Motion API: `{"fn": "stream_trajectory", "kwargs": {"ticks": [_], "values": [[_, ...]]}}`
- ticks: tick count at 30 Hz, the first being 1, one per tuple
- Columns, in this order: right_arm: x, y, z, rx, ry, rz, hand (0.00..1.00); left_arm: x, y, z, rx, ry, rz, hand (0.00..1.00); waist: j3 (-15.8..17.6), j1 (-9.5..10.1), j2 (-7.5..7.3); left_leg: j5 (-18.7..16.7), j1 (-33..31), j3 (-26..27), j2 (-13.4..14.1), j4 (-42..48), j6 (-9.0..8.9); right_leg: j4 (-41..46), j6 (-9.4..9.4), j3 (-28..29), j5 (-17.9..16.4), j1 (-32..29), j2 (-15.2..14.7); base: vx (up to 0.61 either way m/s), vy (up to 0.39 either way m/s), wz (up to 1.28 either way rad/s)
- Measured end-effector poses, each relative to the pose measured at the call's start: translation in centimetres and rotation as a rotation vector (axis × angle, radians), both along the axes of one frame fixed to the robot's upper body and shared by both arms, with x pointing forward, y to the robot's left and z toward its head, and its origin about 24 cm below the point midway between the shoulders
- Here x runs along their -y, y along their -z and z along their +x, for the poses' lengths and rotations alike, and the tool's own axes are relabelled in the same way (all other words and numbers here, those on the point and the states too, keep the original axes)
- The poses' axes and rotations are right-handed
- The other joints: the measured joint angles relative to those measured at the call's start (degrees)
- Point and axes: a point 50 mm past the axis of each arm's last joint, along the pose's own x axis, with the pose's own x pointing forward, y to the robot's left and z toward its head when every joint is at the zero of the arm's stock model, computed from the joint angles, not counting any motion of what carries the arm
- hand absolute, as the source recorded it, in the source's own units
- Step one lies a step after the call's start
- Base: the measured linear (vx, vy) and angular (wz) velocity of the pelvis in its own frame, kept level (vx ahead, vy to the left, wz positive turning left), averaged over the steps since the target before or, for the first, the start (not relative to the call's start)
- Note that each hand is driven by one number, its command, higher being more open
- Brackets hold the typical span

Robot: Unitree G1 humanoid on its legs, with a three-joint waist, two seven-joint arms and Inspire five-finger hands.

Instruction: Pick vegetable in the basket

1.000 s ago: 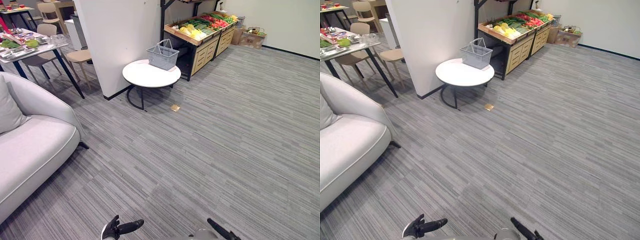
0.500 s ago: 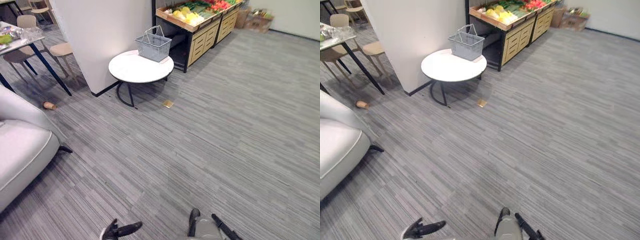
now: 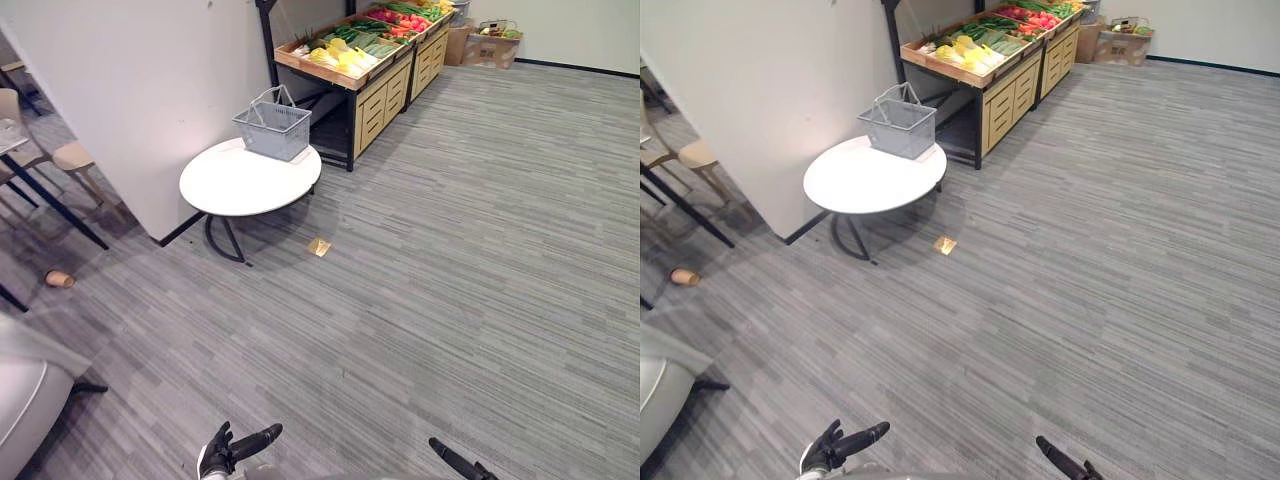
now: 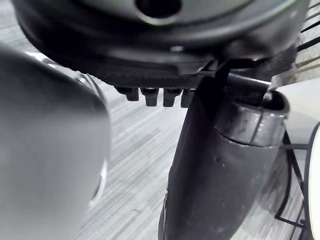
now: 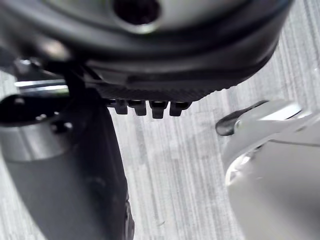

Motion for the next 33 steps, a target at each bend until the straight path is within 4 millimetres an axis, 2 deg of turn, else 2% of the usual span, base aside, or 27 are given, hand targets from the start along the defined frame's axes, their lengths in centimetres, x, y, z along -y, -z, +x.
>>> {"fn": "stream_trajectory", "kwargs": {"ticks": [1,2,3,4,5,6,7,8,11,14,16,17,18,19,20,21,22,23,24,25,26,27,28,29,31,32,33], "values": [[0.2,-0.1,0.1,0.007,0.004,-0.006,1.00,0.1,0.0,0.1,0.006,-0.010,-0.006,1.00,0.0,0.10,0.03,1.1,-1.7,-1.1,-2.4,-9.4,-0.27,0.0,0.13,0.4,-0.1,0.9,-1.0,0.50,0.345,-0.60],[0.5,-0.2,0.1,0.011,0.010,-0.013,1.00,0.4,0.1,-0.1,0.005,-0.026,-0.019,1.00,0.1,0.70,0.83,13.0,-1.3,-4.5,-5.5,-23.0,1.30,0.0,2.20,1.7,-0.2,2.2,-1.2,0.34,0.253,-0.45],[-0.3,0.1,0.0,0.008,0.018,0.009,1.00,0.0,0.0,0.1,0.004,-0.031,-0.015,1.00,-0.2,0.76,-0.32,12.2,0.4,-3.2,-7.0,-24.4,1.27,-0.4,3.20,3.1,-0.3,2.8,-2.6,0.53,0.275,-0.20],[-2.0,0.4,0.3,0.017,-0.011,0.061,1.00,-0.3,-0.1,0.3,0.010,-0.032,0.000,1.00,-0.7,-0.04,-0.96,12.6,1.4,-3.5,-7.4,-27.2,1.49,-3.1,3.06,5.7,-0.2,1.8,0.3,0.33,0.100,0.02],[-2.6,0.4,0.4,0.023,-0.018,0.078,1.00,-0.3,-0.1,0.3,0.010,-0.034,0.000,1.00,-0.6,0.03,-0.87,12.3,1.3,-3.8,-6.8,-26.6,1.28,-4.5,2.48,7.2,0.4,1.4,2.0,0.44,0.136,-0.07],[-3.7,0.6,0.4,0.023,-0.020,0.108,1.00,-0.4,0.1,-0.2,-0.007,-0.042,-0.002,1.00,-0.5,0.33,-0.77,11.9,1.5,-3.8,-6.5,-25.2,1.58,-8.0,1.69,9.5,2.8,0.7,4.3,0.25,0.055,-0.29],[-4.2,0.7,0.4,0.028,-0.020,0.119,1.00,-0.4,0.2,-0.5,-0.022,-0.074,-0.020,1.00,-0.6,0.35,-0.95,11.1,2.6,-3.6,-6.7,-24.9,2.40,-10.3,1.98,10.8,5.6,0.5,5.5,0.27,0.034,-0.42],[-4.1,0.7,0.4,0.027,-0.024,0.119,1.00,-0.4,0.4,-0.8,-0.041,-0.081,-0.025,1.00,-1.4,0.29,-1.15,10.0,3.8,-3.4,-7.1,-24.7,2.66,-10.1,2.18,10.3,8.5,0.1,5.3,0.21,-0.001,-0.44],[-3.2,0.5,0.3,0.034,-0.029,0.088,1.00,0.2,0.8,-1.7,-0.076,-0.072,-0.042,1.00,-2.8,0.11,1.03,9.0,5.8,-2.5,-6.3,-25.3,1.52,-10.3,3.63,14.8,11.8,-0.3,5.2,0.26,0.038,-0.62],[-3.1,0.6,-0.2,0.015,-0.025,0.088,1.00,0.3,0.9,-1.9,-0.088,-0.054,-0.043,1.00,-3.4,0.15,1.07,7.9,8.1,-0.2,-6.4,-27.4,1.34,-8.1,3.61,16.6,11.8,-1.5,5.2,0.19,0.030,-0.55],[-2.5,0.5,-0.4,0.009,-0.003,0.078,1.00,0.7,0.9,-2.0,-0.094,-0.033,-0.051,1.00,-3.9,0.34,1.72,7.4,11.2,0.2,-6.9,-31.6,1.29,2.0,4.66,17.8,9.7,-6.7,5.3,0.23,0.092,-0.57],[-2.3,0.6,-0.7,0.005,0.011,0.075,1.00,0.7,0.9,-1.9,-0.095,-0.029,-0.052,1.00,-3.8,0.23,1.32,7.3,12.9,0.7,-7.9,-33.3,1.45,9.0,5.10,17.7,8.3,-9.5,4.7,0.22,0.134,-0.22],[-2.1,0.7,-1.5,-0.008,0.044,0.076,1.00,0.6,0.9,-1.9,-0.094,-0.018,-0.046,1.00,-3.9,0.00,0.19,6.8,15.4,1.1,-9.7,-34.9,1.87,19.3,6.13,17.6,7.3,-13.1,3.3,0.18,0.139,0.05],[-2.1,0.7,-2.1,-0.021,0.060,0.075,1.00,0.5,0.9,-1.9,-0.098,0.003,-0.038,1.00,-4.0,-0.28,-0.38,6.1,16.7,0.9,-10.7,-35.6,1.98,24.3,6.26,17.5,7.4,-14.5,2.6,0.22,0.168,0.38],[-1.9,0.8,-3.5,-0.048,0.089,0.075,1.00,0.4,0.8,-1.8,-0.100,0.030,-0.027,1.00,-4.0,-0.66,-1.11,4.0,19.2,0.3,-12.1,-36.7,1.61,32.1,7.95,17.2,8.6,-16.5,1.1,0.18,0.117,0.48],[-1.9,0.9,-4.0,-0.061,0.100,0.074,1.00,0.4,0.8,-1.8,-0.102,0.042,-0.023,1.00,-4.0,-0.85,-1.20,2.8,20.4,-0.3,-12.6,-37.2,1.39,35.0,8.75,16.9,9.7,-17.0,0.6,0.31,0.127,0.61],[-1.9,0.9,-4.9,-0.088,0.109,0.071,1.00,0.6,0.9,-1.8,-0.110,0.061,-0.021,1.00,-3.7,-1.65,-1.00,2.1,23.2,-1.6,-13.5,-38.7,1.86,40.9,9.10,14.8,16.4,-18.6,-0.8,0.28,0.087,0.42],[-1.8,1.0,-5.3,-0.096,0.115,0.071,1.00,0.7,0.9,-1.9,-0.114,0.071,-0.021,1.00,-3.4,-2.08,0.36,1.9,24.3,-2.3,-13.2,-39.5,2.23,43.6,9.10,13.6,17.7,-19.7,-0.9,0.36,0.103,0.29],[-2.0,1.0,-5.3,-0.091,0.130,0.078,1.00,0.7,0.9,-1.7,-0.114,0.078,-0.018,1.00,-2.8,-1.98,0.94,1.6,26.4,-2.4,-12.9,-40.9,2.36,48.1,8.04,12.0,14.7,-21.9,-1.2,0.31,0.075,0.00],[-1.9,0.9,-4.8,-0.069,0.158,0.081,1.00,0.7,0.9,-1.7,-0.122,0.080,-0.012,1.00,-2.0,-2.18,1.65,1.4,29.3,-2.8,-12.5,-42.8,2.65,52.4,4.73,8.9,6.9,-25.2,-1.3,0.38,0.044,-0.02],[-1.5,0.7,-4.2,-0.039,0.150,0.069,1.00,0.3,0.8,-1.6,-0.122,0.084,0.000,1.00,-1.7,-3.09,2.20,1.3,30.9,-2.9,-11.4,-43.3,2.74,52.6,3.89,5.0,2.1,-28.2,-0.8,0.31,-0.017,0.04],[-1.4,0.6,-4.0,-0.027,0.143,0.061,1.00,0.2,0.7,-1.3,-0.117,0.091,0.006,1.00,-1.6,-3.39,2.29,1.3,31.3,-2.9,-10.9,-43.1,2.74,51.3,3.33,3.2,0.7,-29.6,-0.5,0.32,-0.094,0.24],[-1.3,0.5,-3.6,-0.014,0.133,0.053,1.00,0.0,0.5,-0.3,-0.093,0.107,0.016,1.00,-1.4,-3.62,2.42,1.3,31.9,-3.2,-9.4,-41.9,2.74,44.3,2.10,0.4,-1.4,-33.1,0.6,0.27,-0.120,0.29],[-1.2,0.5,-3.6,-0.012,0.132,0.051,1.00,0.1,0.3,0.3,-0.078,0.110,0.016,1.00,-1.1,-3.66,2.58,1.3,32.3,-3.6,-8.8,-41.6,2.74,40.1,2.10,0.2,-1.3,-34.1,1.1,0.44,-0.248,0.52],[-1.4,0.5,-3.6,-0.014,0.132,0.056,1.00,0.8,0.0,1.7,-0.035,0.128,0.009,1.00,-0.6,-4.05,2.69,1.3,33.1,-4.5,-7.5,-41.8,2.71,22.5,3.41,1.3,2.2,-36.1,1.6,0.42,-0.302,0.60],[-1.8,0.7,-4.0,-0.032,0.132,0.068,1.00,0.9,-0.1,2.1,-0.014,0.134,0.012,1.00,-0.1,-4.44,1.61,1.0,35.3,-5.2,-7.5,-42.7,1.58,10.6,3.14,2.1,16.8,-34.4,1.4,0.46,-0.305,0.38],[-1.7,0.7,-3.7,-0.029,0.132,0.067,1.00,1.8,0.1,2.0,-0.020,0.138,-0.009,1.00,0.5,-4.31,3.49,1.2,36.3,-4.9,-5.9,-43.0,0.71,11.2,0.90,1.2,15.9,-33.8,3.0,0.48,-0.273,0.17]]}}
